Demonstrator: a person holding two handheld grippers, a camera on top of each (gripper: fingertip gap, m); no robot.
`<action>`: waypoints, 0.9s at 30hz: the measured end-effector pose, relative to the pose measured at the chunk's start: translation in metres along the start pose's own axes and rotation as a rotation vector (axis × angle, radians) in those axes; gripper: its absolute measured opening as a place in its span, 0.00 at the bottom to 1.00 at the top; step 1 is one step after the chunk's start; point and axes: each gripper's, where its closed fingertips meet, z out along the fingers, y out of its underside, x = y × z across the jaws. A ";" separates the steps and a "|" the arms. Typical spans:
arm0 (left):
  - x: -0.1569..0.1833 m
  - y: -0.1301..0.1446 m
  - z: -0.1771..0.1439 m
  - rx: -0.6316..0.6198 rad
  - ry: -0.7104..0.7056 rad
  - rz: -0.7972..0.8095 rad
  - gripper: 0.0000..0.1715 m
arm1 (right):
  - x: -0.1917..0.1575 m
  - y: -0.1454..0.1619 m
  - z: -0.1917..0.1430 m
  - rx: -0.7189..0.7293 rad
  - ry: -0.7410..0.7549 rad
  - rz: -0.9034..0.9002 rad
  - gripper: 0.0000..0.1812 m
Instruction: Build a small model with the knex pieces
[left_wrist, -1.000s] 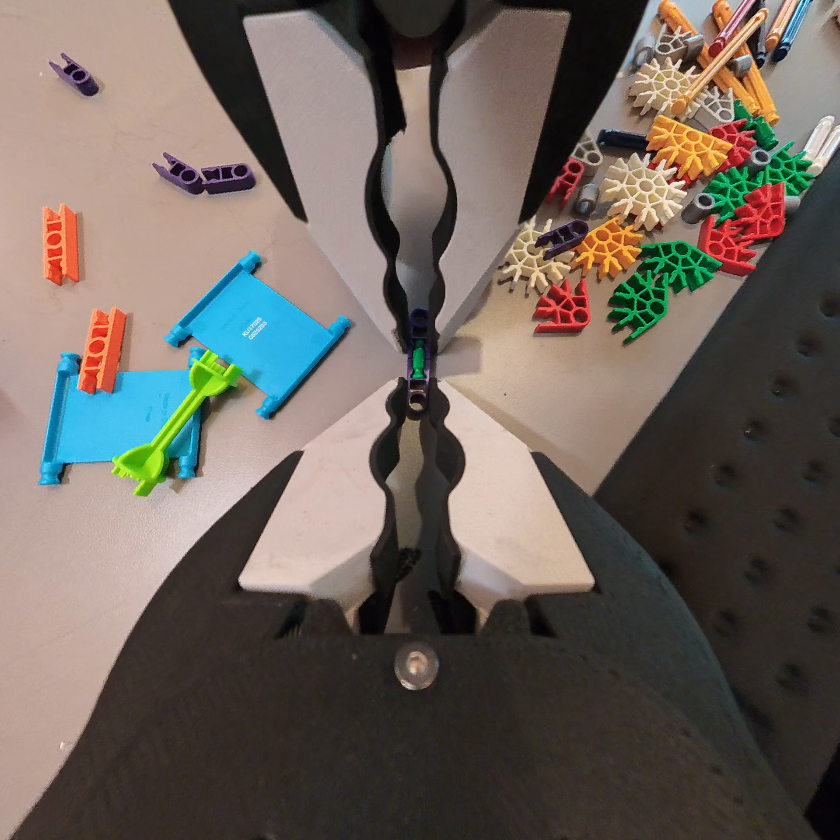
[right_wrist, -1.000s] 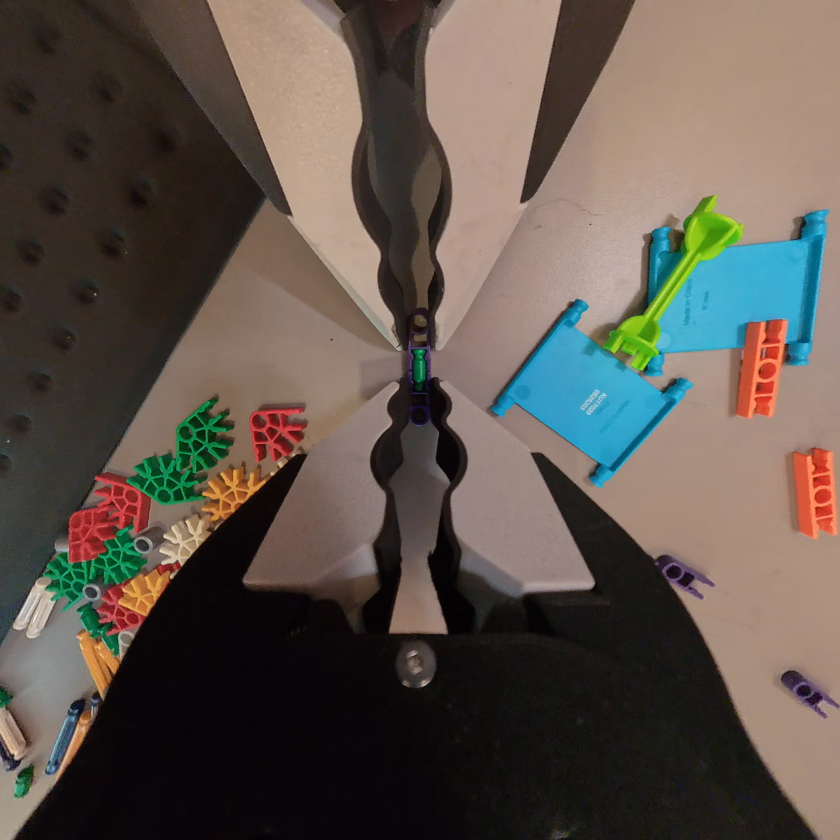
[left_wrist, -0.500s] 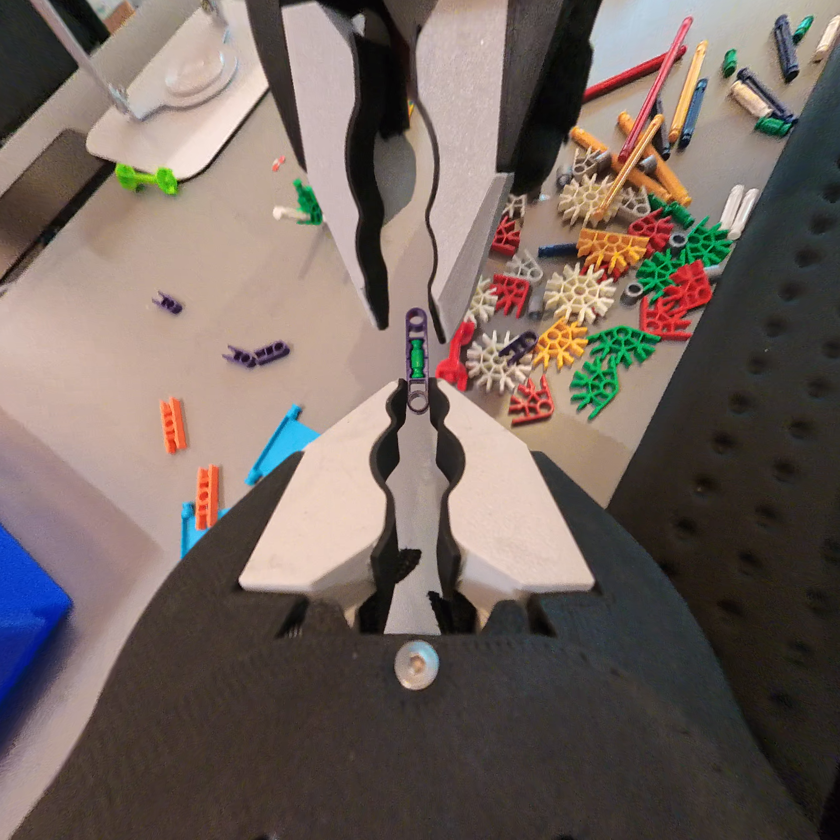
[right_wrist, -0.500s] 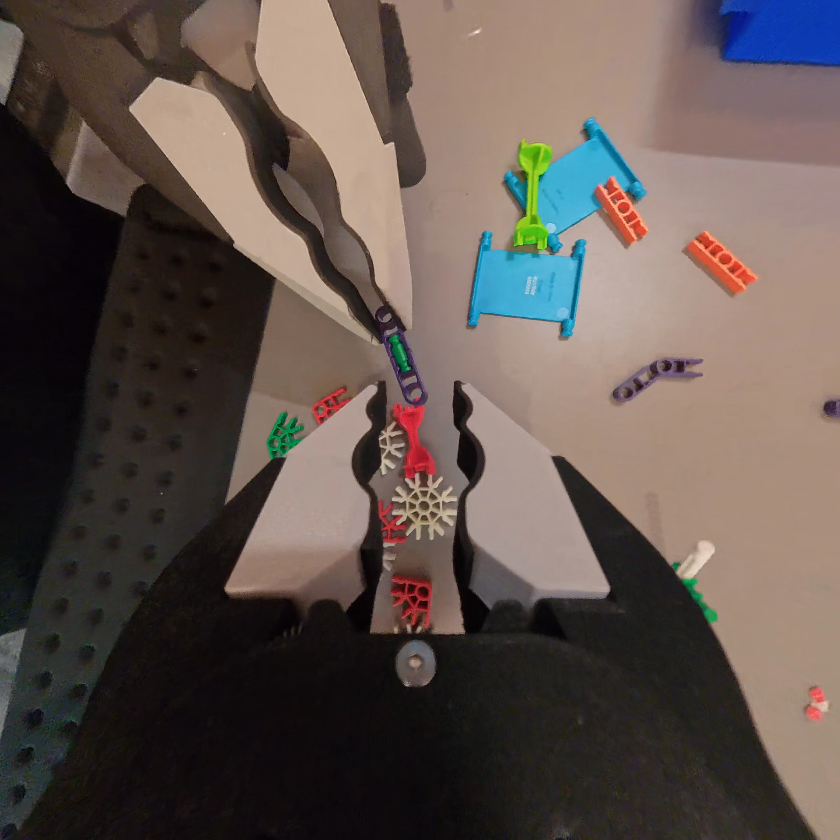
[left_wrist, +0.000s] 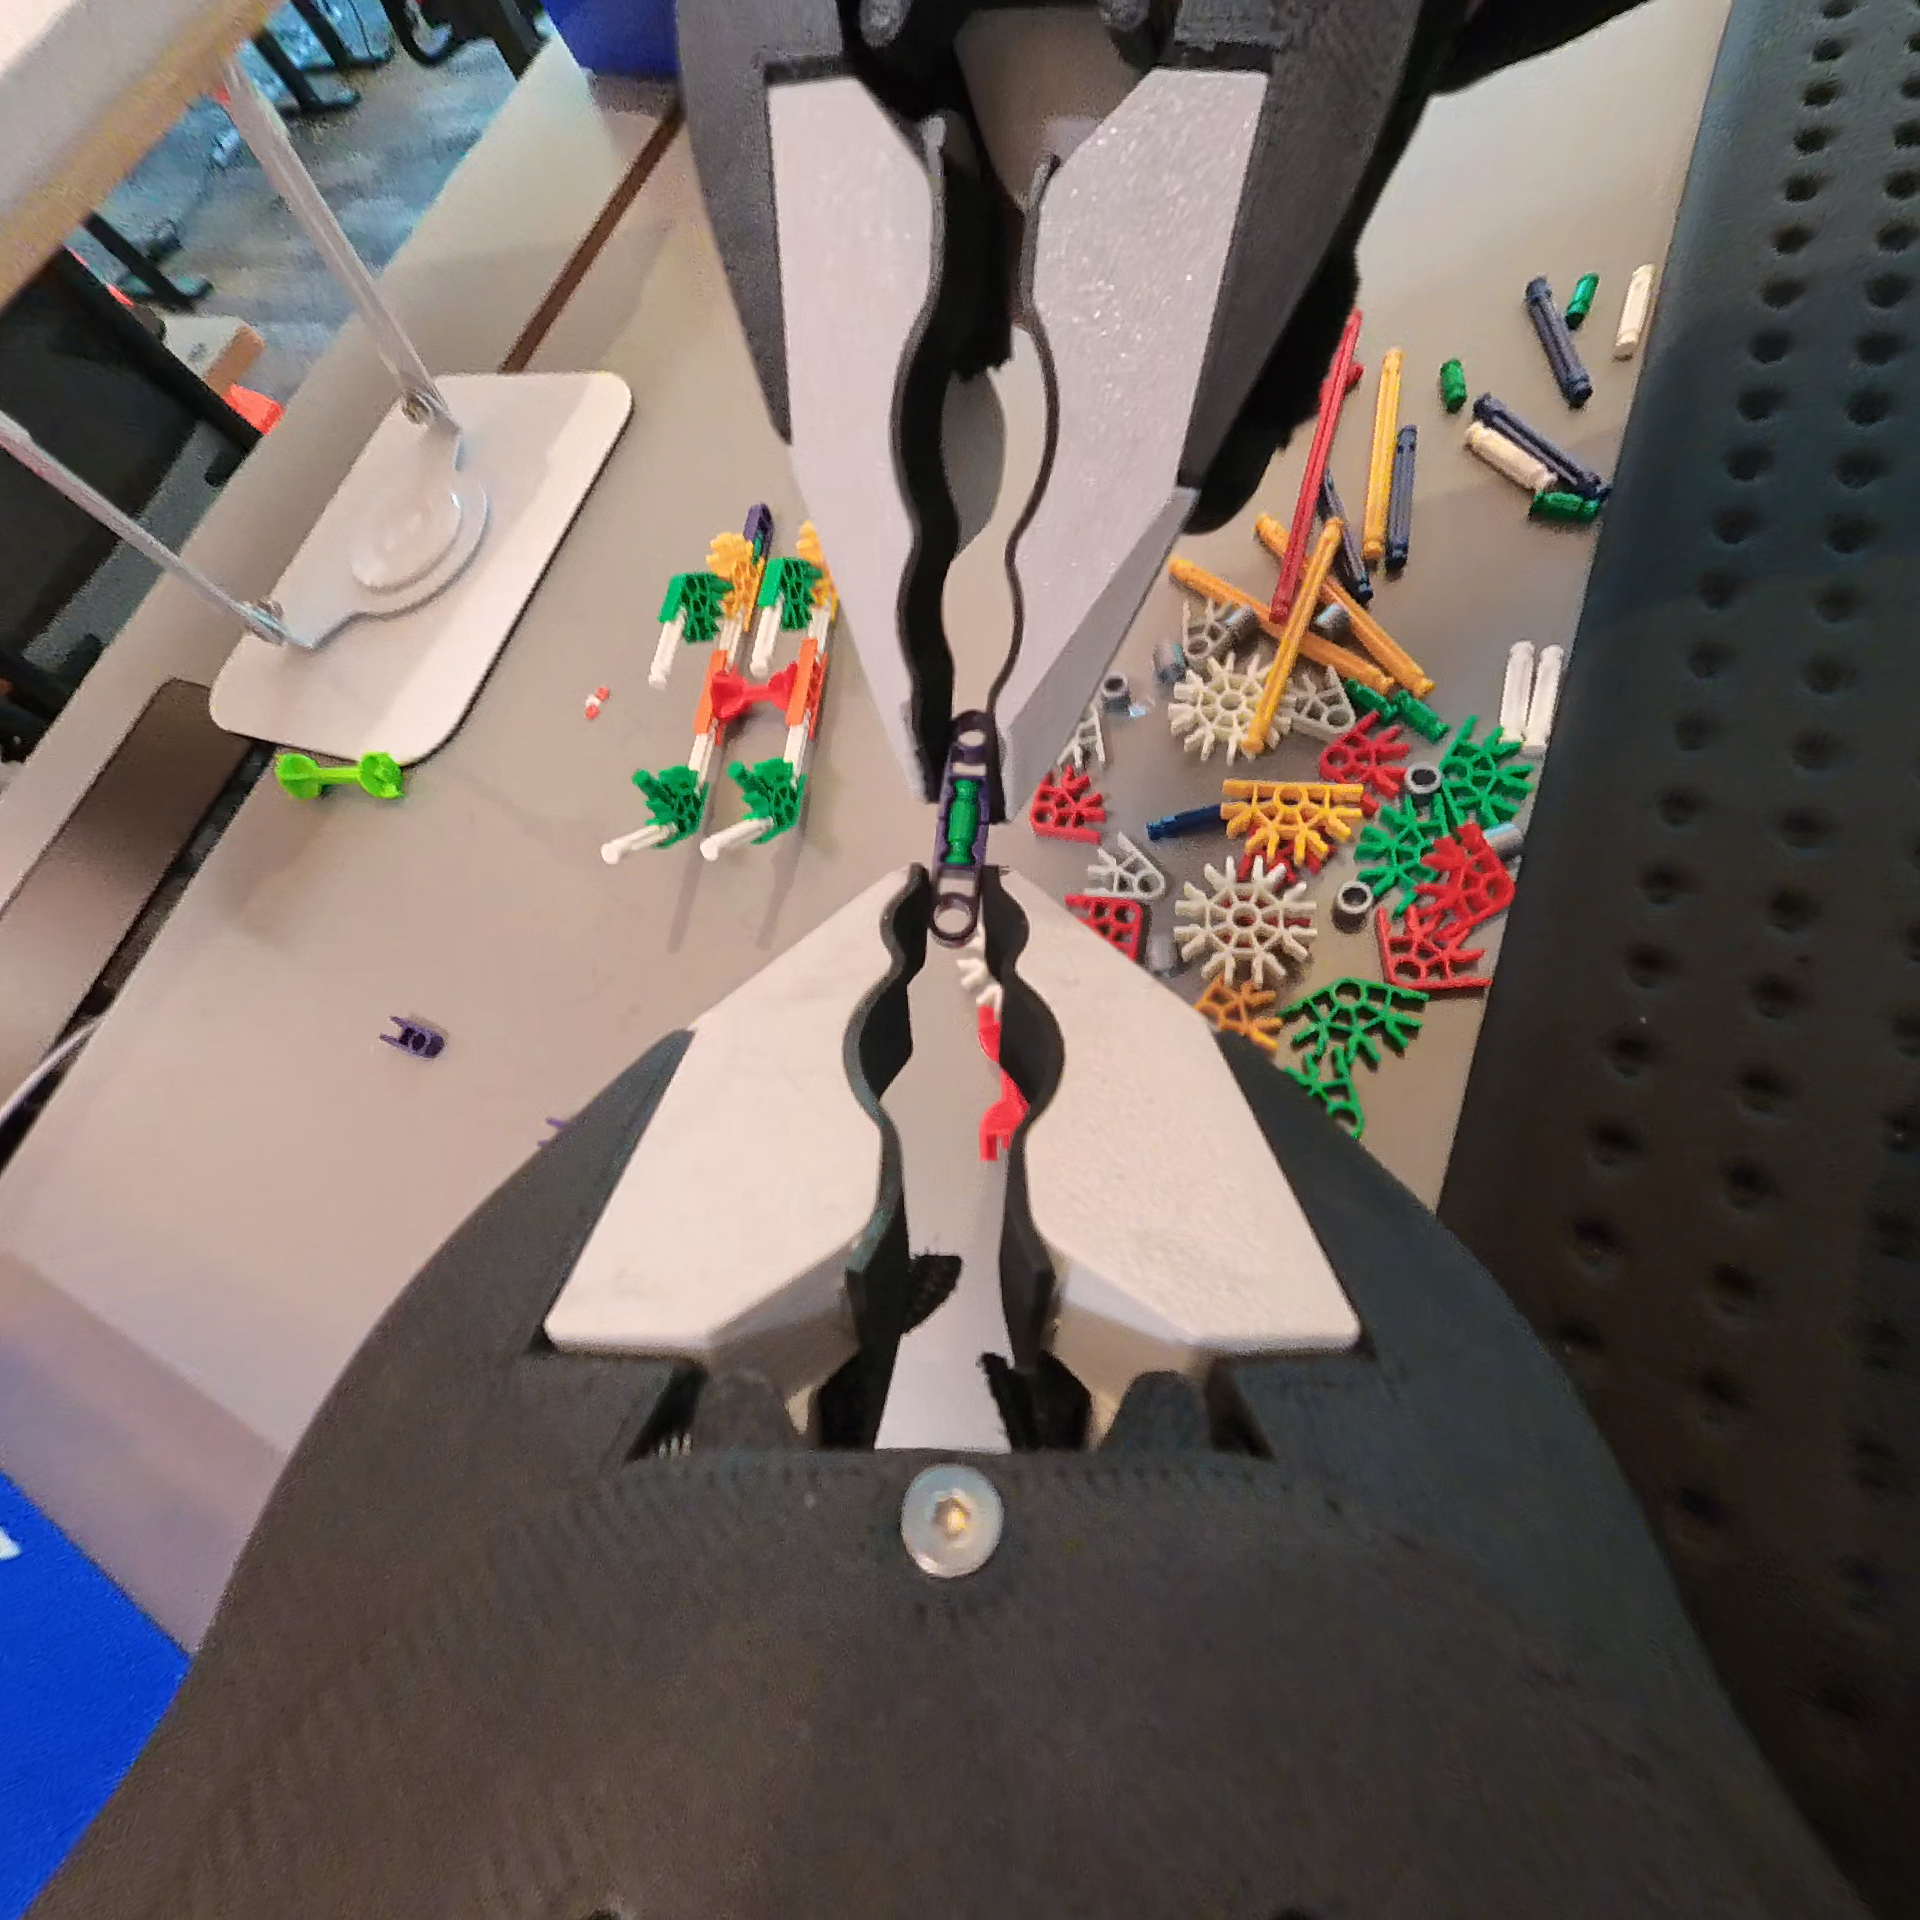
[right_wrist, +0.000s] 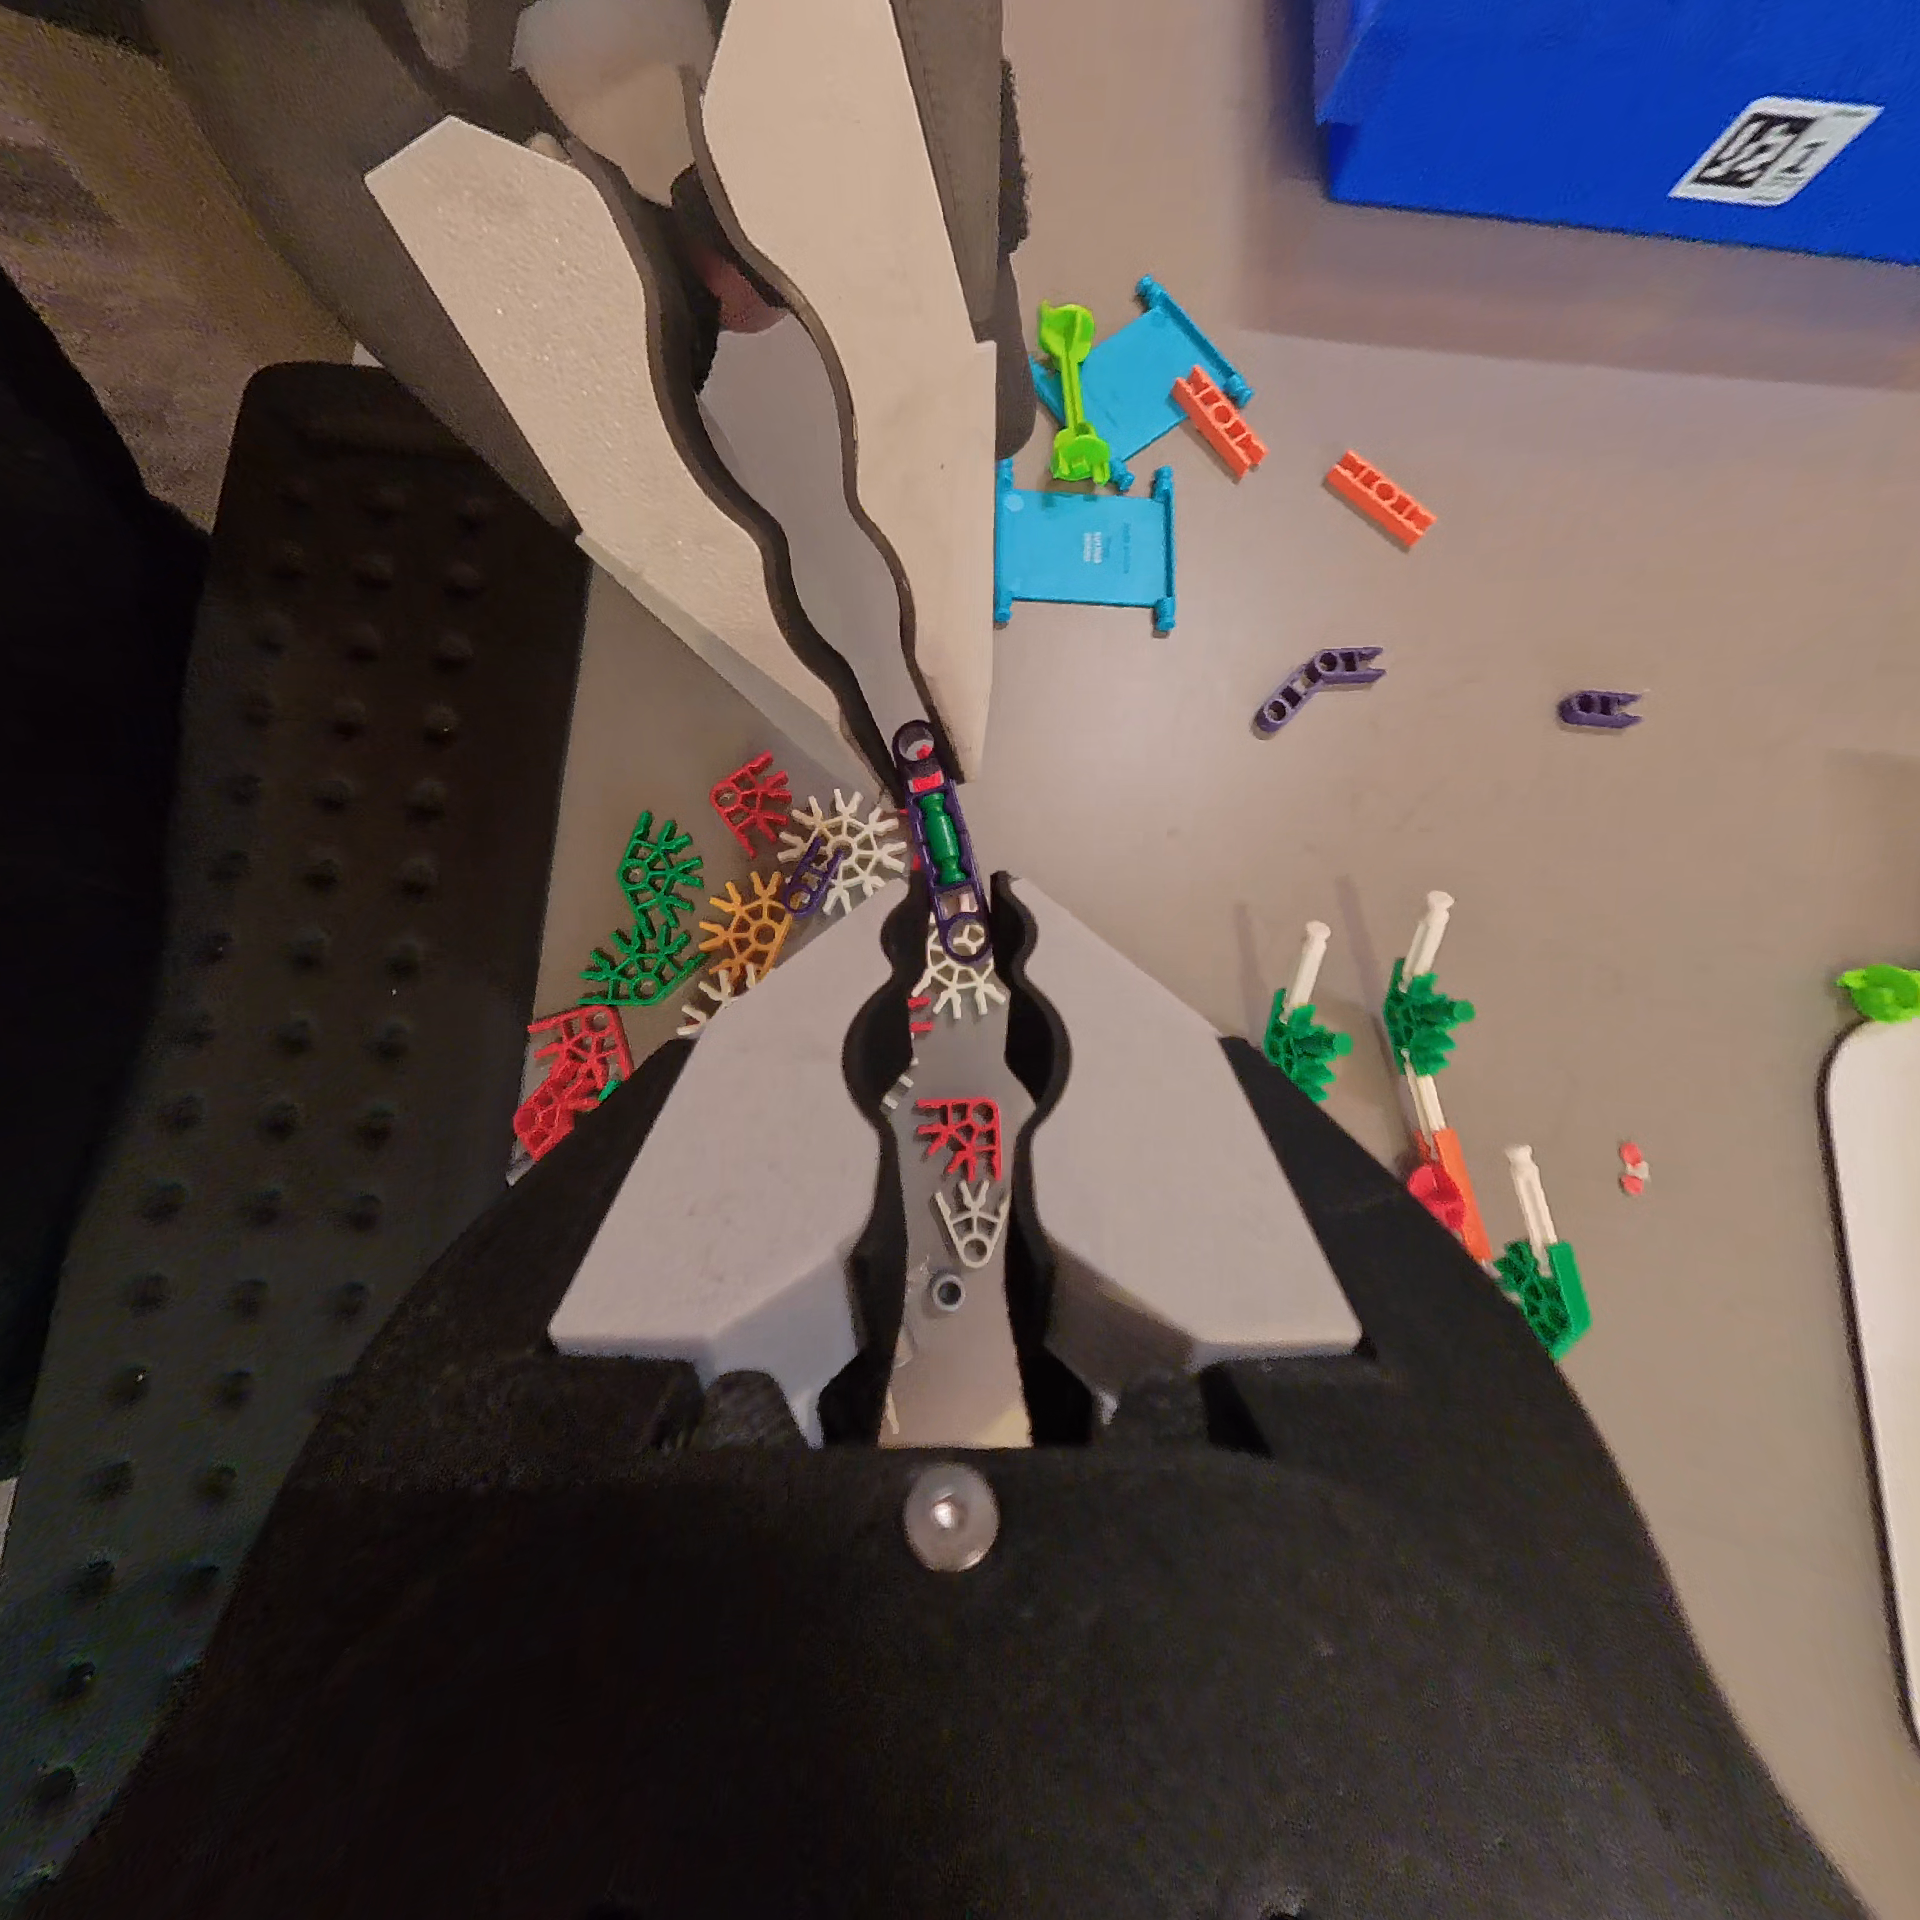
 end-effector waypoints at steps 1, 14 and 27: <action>-0.002 -0.004 0.000 0.010 -0.005 -0.004 0.05 | 0.000 0.000 -0.004 0.009 0.014 0.009 0.05; -0.003 0.007 0.001 -0.008 -0.044 -0.131 0.12 | 0.004 0.022 -0.026 0.027 0.126 0.079 0.04; 0.007 -0.012 -0.011 0.306 0.245 -0.823 0.17 | -0.010 0.001 -0.034 0.079 0.341 -0.058 0.04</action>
